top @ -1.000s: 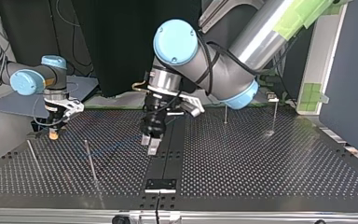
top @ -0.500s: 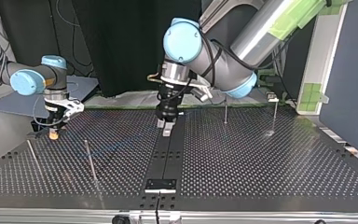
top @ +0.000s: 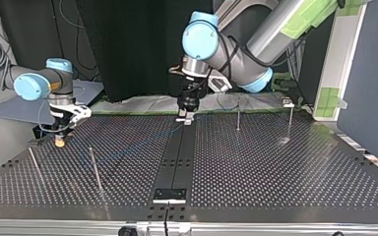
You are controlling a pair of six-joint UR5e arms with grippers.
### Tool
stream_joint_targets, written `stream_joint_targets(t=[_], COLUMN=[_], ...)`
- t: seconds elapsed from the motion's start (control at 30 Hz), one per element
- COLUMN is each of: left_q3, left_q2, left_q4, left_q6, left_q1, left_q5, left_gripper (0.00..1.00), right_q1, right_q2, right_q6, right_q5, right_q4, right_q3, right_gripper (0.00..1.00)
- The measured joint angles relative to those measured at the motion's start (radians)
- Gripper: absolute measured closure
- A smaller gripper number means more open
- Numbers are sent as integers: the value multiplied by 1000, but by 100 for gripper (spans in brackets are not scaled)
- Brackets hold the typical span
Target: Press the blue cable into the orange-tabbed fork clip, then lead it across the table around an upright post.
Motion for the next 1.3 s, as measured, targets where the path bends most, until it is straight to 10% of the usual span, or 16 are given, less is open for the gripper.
stream_joint_targets(t=[1.3], left_q3=[-383], left_q2=[107], left_q4=[153], left_q6=[-31], left_q1=[141], left_q5=[91], left_gripper=[0], right_q1=[4], right_q2=[77], right_q6=[-11], right_q5=[18], right_q4=[-3], right_q3=[24], right_gripper=[100])
